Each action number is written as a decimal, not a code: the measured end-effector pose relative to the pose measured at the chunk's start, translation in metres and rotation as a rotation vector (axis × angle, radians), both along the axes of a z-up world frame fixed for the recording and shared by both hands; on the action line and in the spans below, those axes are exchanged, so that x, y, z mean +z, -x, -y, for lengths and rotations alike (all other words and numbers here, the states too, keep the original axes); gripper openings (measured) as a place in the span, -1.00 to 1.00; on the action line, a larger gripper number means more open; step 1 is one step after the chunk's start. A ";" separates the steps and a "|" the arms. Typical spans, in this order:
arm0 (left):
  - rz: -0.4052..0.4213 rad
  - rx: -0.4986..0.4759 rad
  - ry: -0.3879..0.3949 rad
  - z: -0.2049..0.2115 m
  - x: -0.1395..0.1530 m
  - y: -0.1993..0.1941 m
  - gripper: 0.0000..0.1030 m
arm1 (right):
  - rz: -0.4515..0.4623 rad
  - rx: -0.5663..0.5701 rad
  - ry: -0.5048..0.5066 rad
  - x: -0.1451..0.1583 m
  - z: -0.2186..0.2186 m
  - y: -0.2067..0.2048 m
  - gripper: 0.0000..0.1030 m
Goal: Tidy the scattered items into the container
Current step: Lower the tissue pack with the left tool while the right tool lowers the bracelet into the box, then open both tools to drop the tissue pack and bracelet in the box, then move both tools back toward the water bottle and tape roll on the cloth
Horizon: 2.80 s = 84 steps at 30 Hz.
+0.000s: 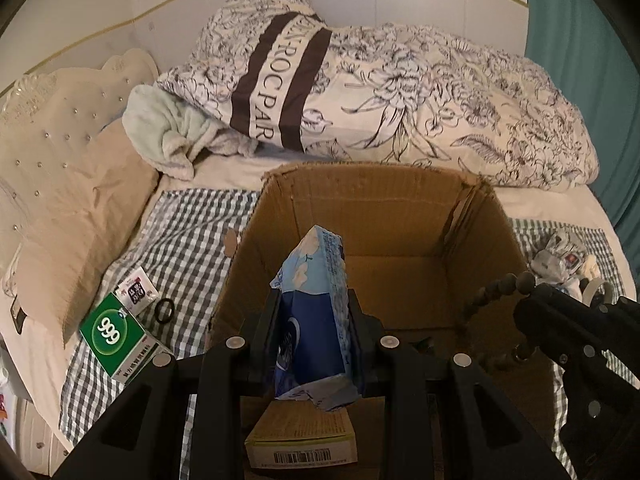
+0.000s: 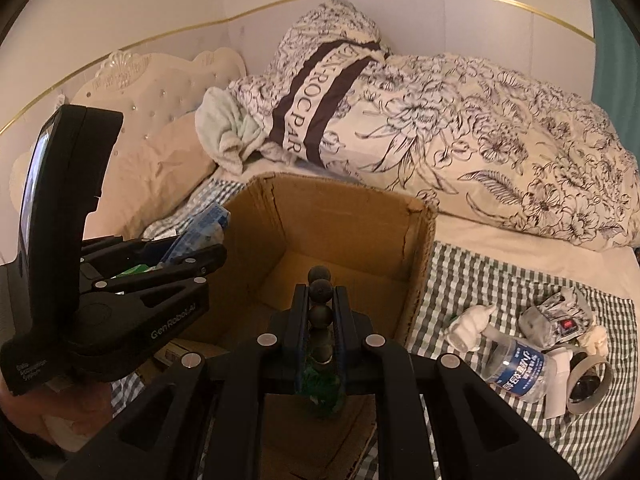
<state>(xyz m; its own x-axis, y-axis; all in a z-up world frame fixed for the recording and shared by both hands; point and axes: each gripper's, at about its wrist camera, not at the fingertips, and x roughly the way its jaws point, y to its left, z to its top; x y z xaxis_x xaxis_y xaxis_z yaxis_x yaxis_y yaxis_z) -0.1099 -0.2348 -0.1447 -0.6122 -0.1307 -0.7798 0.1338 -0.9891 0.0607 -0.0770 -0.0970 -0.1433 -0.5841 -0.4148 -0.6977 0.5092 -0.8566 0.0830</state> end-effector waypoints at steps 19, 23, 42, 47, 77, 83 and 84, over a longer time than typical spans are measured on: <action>0.126 0.020 0.006 0.007 -0.040 0.014 -0.42 | 0.122 0.024 -0.098 -0.040 0.015 0.017 -0.78; 0.127 0.024 0.006 0.006 -0.039 0.013 -0.42 | 0.135 0.027 -0.101 -0.043 0.016 0.018 -0.78; -0.058 0.026 -0.006 -0.011 0.035 -0.018 -0.04 | -0.080 -0.055 0.021 0.025 -0.018 -0.015 -0.61; -0.103 0.019 -0.012 -0.019 0.056 -0.031 -0.03 | -0.117 -0.064 0.039 0.042 -0.027 -0.029 -0.45; -0.364 -0.012 0.007 -0.066 0.141 -0.117 0.72 | -0.303 -0.124 0.082 0.112 -0.083 -0.119 0.23; -0.393 -0.014 0.007 -0.076 0.147 -0.127 0.93 | -0.340 -0.164 0.077 0.119 -0.095 -0.132 0.71; -0.398 -0.015 0.006 -0.078 0.148 -0.129 0.97 | -0.346 -0.168 0.079 0.119 -0.097 -0.134 0.79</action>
<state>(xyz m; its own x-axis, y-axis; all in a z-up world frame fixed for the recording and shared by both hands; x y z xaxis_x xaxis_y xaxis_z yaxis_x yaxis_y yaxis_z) 0.0186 -0.1565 0.0037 -0.8681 -0.1230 -0.4809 0.1332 -0.9910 0.0131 0.0572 0.0004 -0.0240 -0.8434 -0.3379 -0.4178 0.3720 -0.9282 -0.0003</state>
